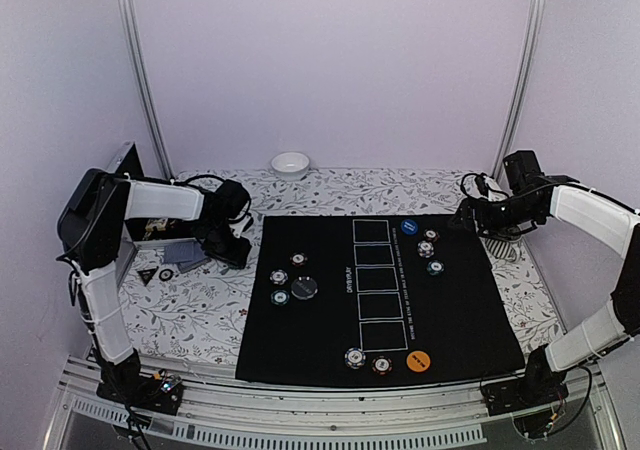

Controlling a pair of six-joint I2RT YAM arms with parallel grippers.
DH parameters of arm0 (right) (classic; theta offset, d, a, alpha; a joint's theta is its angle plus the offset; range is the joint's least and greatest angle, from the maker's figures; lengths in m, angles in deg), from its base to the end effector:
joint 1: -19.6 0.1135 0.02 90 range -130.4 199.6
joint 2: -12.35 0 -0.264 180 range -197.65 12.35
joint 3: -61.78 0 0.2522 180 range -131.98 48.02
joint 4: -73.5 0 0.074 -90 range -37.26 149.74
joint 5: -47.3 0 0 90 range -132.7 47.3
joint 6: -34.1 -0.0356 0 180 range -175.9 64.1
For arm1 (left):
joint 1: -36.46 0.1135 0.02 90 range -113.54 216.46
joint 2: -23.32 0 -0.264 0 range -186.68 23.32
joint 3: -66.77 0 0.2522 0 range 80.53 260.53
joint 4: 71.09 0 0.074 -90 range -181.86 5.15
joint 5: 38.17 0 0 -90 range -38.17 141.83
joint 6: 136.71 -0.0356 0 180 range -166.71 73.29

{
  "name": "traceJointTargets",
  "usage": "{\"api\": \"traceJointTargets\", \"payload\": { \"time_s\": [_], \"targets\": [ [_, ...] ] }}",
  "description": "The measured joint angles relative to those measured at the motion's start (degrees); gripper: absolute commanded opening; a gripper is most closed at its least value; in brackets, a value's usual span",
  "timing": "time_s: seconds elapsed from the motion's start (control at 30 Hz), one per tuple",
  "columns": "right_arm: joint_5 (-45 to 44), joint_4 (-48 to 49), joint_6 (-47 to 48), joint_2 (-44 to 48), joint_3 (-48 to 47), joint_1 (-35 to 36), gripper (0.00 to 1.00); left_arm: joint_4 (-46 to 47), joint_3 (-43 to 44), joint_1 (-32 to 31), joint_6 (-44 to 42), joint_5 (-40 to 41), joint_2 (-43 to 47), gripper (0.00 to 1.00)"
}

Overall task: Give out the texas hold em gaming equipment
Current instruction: Pick up the pile of poker chips from the pile of poker chips.

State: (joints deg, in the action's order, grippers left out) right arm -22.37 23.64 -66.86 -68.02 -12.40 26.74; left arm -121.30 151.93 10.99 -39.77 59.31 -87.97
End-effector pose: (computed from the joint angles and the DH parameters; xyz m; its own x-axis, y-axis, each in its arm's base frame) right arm 0.2828 0.0479 0.2575 -0.8668 0.0711 -0.4935 -0.1469 0.9094 0.3891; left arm 0.3343 -0.1541 0.1422 -0.9190 0.3051 -0.2497 0.2897 0.9522 0.0970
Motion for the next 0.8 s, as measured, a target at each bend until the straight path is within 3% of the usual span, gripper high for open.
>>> {"api": "traceJointTargets", "payload": {
  "time_s": [0.2, 0.43, 0.8],
  "targets": [
    [0.0, 0.0, 0.1, 0.0, 0.0, 0.0, 0.99, 1.6, 1.5, 0.0, -0.8, -0.4, -1.4, 0.54],
    [0.3, 0.0, 0.3, 0.0, 0.0, 0.0, 0.99, 1.4, 1.6, 0.0, -0.9, -0.2, -1.5, 0.57],
    [1.0, 0.0, 0.3, 0.0, 0.0, 0.0, 0.99, 0.3, 1.7, 0.0, -1.0, 0.7, -1.4, 0.49]
  ]
}}
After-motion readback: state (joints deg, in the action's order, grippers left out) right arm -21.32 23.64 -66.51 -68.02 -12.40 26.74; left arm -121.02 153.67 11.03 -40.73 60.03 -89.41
